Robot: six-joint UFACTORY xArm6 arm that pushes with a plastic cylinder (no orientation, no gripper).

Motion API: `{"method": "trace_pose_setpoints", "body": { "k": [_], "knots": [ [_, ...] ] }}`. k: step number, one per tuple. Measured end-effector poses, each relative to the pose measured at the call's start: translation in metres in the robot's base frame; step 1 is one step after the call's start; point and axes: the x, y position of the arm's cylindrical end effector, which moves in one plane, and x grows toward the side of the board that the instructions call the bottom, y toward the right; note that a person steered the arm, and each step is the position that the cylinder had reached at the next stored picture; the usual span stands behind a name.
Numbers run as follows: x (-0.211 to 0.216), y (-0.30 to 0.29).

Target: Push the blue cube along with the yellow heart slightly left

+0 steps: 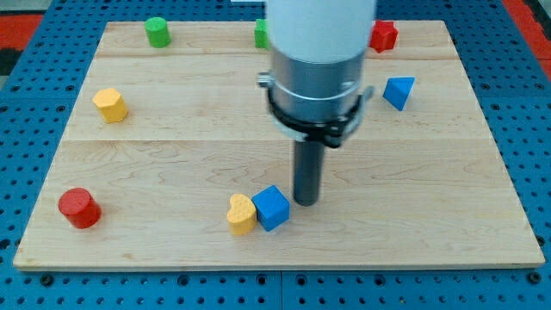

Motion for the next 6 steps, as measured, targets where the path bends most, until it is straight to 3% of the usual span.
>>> {"method": "trace_pose_setpoints", "body": {
  "k": [1,6],
  "knots": [
    [0.002,0.023],
    [0.014,-0.137]
  ]
}}
